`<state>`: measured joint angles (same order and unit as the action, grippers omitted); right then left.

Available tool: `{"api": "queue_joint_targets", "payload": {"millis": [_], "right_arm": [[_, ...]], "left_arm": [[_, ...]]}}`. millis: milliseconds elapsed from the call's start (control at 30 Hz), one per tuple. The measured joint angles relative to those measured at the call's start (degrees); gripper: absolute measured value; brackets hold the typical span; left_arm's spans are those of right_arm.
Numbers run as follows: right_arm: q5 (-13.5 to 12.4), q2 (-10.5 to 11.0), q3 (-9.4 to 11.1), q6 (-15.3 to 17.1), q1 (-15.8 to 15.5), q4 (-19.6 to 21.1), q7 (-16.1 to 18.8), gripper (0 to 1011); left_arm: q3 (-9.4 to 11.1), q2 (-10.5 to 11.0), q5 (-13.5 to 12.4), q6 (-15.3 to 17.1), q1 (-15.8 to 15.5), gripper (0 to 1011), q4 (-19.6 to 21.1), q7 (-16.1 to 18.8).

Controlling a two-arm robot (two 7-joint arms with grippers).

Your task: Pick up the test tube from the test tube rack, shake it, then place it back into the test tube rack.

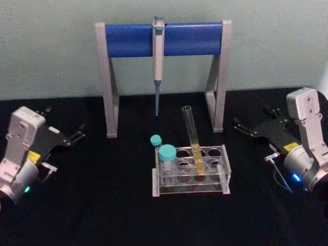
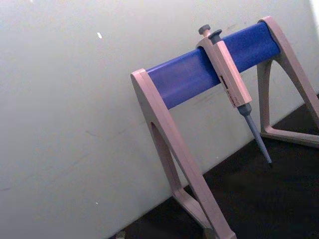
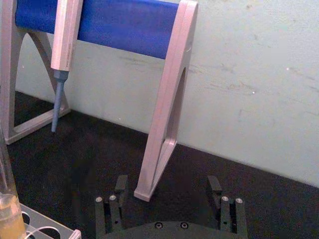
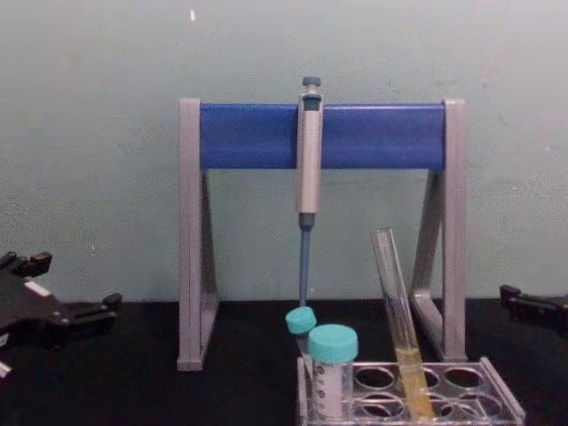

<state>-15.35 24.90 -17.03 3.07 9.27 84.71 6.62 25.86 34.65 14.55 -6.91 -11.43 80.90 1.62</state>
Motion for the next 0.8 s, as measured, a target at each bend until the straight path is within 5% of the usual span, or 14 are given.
{"api": "queue_joint_targets", "payload": {"millis": [800], "right_arm": [[0.0, 0.0, 0.0, 0.0, 0.0, 0.0, 0.0, 1000]], "left_arm": [[0.0, 0.0, 0.0, 0.0, 0.0, 1001, 0.0, 0.0]]}}
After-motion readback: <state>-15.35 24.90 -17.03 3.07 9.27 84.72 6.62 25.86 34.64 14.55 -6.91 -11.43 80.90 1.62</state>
